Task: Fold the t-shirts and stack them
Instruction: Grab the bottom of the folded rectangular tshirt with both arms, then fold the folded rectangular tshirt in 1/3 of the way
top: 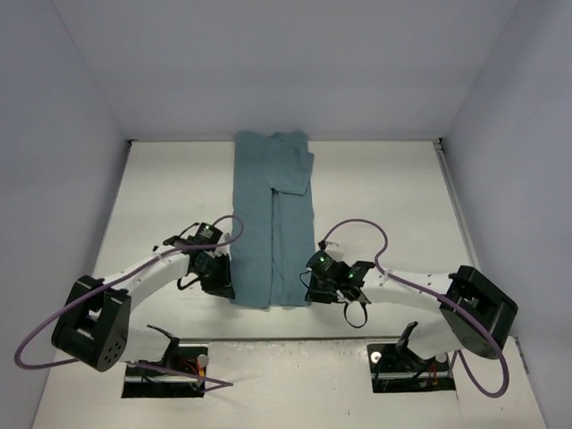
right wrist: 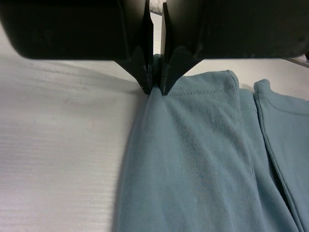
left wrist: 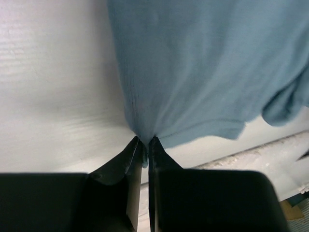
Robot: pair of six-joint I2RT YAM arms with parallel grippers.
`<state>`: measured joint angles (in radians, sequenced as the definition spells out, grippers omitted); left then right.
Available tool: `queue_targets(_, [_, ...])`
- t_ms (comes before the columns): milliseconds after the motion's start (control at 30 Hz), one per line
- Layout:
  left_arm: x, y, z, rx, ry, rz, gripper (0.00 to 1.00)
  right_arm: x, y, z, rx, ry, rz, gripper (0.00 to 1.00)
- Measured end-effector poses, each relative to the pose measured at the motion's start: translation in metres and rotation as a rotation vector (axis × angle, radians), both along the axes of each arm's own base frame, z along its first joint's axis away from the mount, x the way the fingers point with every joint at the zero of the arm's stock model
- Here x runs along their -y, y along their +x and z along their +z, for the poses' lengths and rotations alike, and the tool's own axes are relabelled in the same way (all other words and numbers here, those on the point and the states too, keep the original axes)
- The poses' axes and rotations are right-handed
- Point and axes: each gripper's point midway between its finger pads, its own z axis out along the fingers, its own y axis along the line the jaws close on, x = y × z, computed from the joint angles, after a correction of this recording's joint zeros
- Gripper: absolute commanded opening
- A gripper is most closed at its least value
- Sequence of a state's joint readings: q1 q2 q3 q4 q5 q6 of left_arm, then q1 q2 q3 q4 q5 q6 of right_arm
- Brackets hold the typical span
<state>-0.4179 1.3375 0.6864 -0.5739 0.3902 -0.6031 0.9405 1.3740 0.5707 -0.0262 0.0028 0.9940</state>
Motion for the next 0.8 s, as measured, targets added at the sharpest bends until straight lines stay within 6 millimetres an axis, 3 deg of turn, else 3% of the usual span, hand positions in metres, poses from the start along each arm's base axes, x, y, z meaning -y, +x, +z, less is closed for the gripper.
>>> queue_targets(233, [0.013,0.0,0.057,0.133,-0.139,0.039,0.0,0.019,-0.013,0.013,-0.011,-0.05,0.005,0.0])
queue_targets(533, [0.008,-0.037,0.054,0.051,-0.169,0.104,0.0,0.024,-0.04,0.036,-0.035,-0.062,0.045,0.0])
queue_targets(667, [0.012,-0.028,0.069,0.067,-0.182,0.122,0.0,0.015,-0.025,0.061,-0.018,-0.051,0.038,0.0])
queue_targets(800, [0.016,0.006,0.095,0.112,-0.181,0.159,0.0,0.006,0.021,0.089,0.029,-0.04,-0.004,0.0])
